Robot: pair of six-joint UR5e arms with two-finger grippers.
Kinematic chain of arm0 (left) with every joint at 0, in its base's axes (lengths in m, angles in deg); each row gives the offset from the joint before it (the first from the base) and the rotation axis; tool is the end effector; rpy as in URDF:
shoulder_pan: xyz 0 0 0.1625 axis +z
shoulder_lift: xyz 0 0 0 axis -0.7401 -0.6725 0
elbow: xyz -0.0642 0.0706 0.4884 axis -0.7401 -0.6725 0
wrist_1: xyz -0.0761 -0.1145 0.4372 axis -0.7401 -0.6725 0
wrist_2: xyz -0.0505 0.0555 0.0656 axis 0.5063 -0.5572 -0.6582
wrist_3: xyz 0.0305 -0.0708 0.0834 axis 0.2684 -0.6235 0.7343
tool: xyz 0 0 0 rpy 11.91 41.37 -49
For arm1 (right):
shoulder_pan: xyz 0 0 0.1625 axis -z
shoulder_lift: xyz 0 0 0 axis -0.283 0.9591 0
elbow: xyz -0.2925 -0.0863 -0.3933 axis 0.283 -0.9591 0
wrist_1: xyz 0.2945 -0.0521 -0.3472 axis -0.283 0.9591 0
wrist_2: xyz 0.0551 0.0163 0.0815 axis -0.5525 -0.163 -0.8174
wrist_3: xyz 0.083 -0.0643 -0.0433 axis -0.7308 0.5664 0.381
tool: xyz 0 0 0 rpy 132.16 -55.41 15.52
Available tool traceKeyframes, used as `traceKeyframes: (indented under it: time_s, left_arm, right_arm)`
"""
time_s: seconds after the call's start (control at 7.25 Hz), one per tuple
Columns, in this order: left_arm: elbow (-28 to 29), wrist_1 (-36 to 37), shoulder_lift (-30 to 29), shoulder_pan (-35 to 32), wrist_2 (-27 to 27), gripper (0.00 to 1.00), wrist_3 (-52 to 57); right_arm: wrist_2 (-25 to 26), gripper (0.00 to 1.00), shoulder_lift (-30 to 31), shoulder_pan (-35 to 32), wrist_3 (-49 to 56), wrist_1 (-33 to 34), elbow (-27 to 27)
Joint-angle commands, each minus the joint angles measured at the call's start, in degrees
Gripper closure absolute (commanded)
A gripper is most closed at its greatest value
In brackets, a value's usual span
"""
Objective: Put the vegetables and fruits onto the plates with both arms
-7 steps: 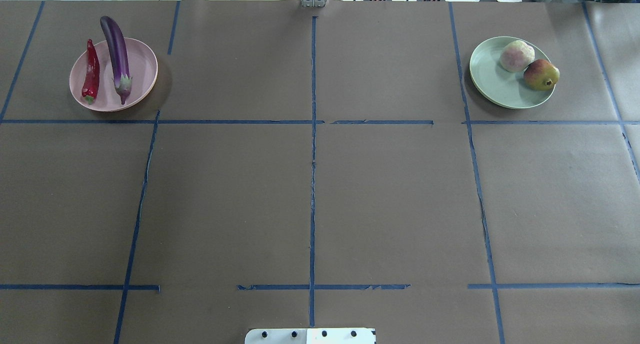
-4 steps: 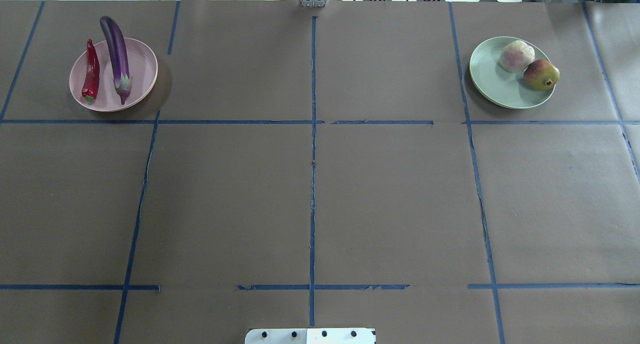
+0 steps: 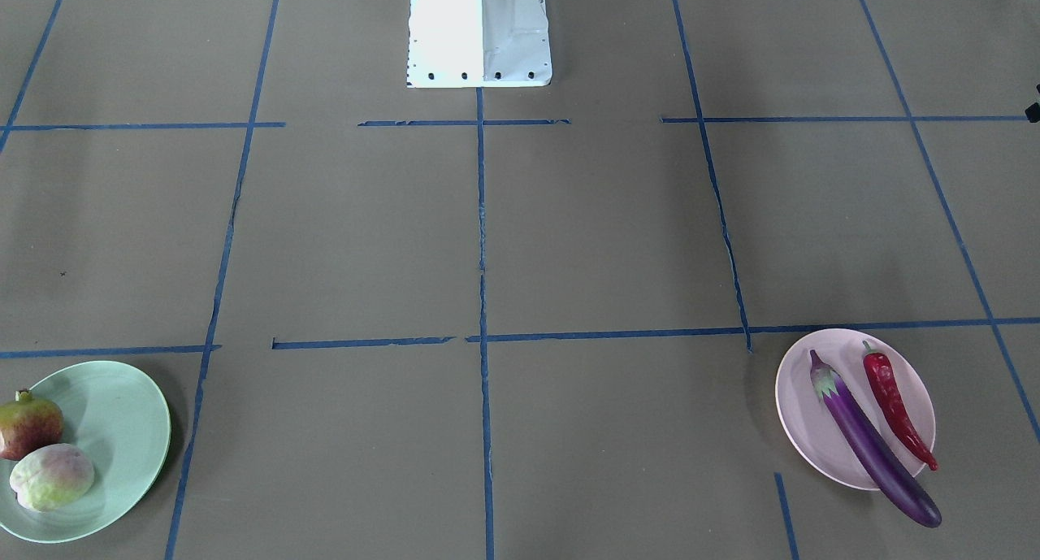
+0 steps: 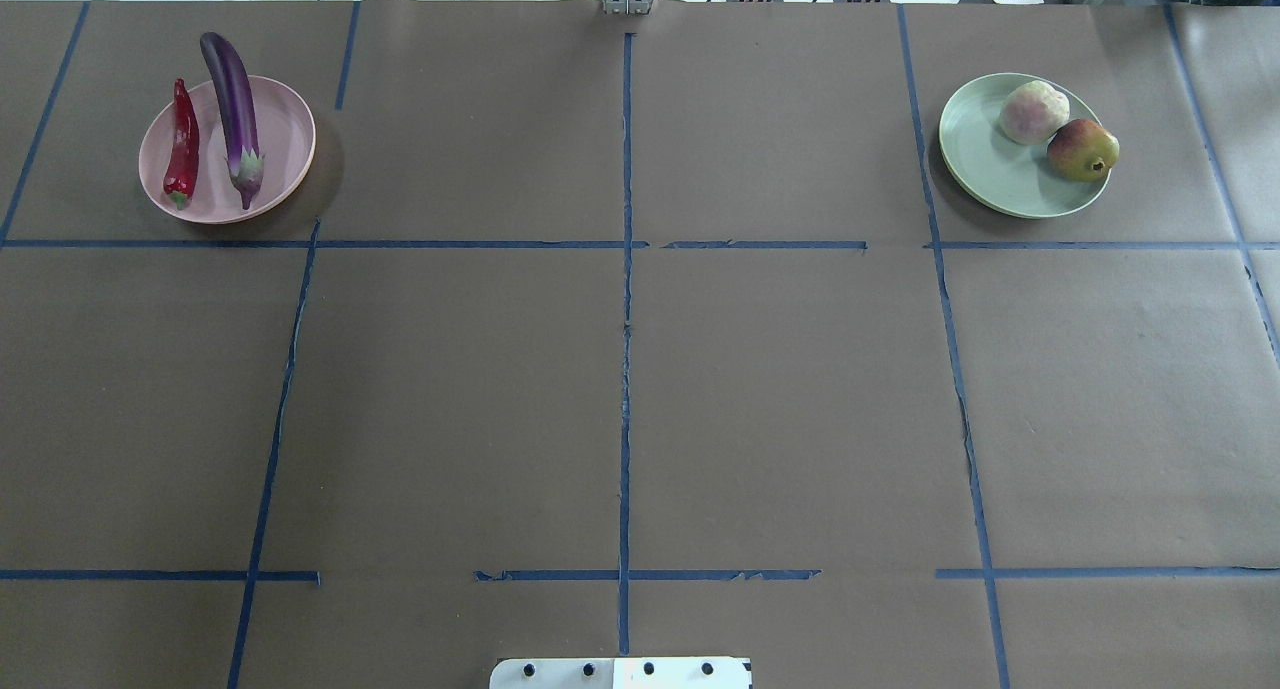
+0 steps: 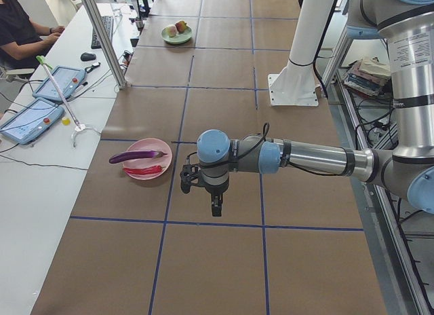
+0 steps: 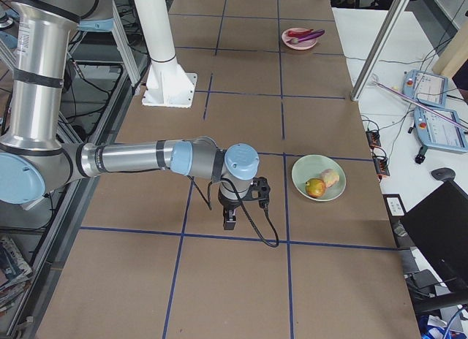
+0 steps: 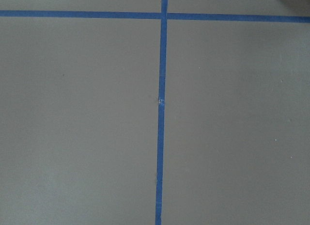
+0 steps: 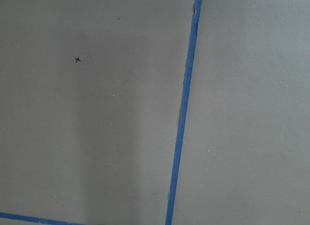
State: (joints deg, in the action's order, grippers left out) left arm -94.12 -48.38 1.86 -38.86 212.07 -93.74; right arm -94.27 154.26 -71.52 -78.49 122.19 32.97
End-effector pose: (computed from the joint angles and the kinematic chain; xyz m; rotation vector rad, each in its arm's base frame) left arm -0.0280 -0.4289 0.6742 -0.0257 0.7823 -0.0093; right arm 0.0371 -0.4201 0.6942 -0.0823 -0.8049 -0.1503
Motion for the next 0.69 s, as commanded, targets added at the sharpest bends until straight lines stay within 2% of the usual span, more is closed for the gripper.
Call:
traceKeyframes:
  time_s: [0.0, 0.55]
  left_arm:
    - [-2.0, 0.3, -1.0, 0.3, -0.1, 0.0, 0.0]
    - [-1.5, 0.4, -0.5, 1.0, -0.1, 0.0, 0.0]
  right_arm:
    - [0.0, 0.0, -0.5, 0.0, 0.2, -1.4, -1.5]
    - [-0.9, 0.0, -0.3, 0.0, -0.2, -1.4, -1.1]
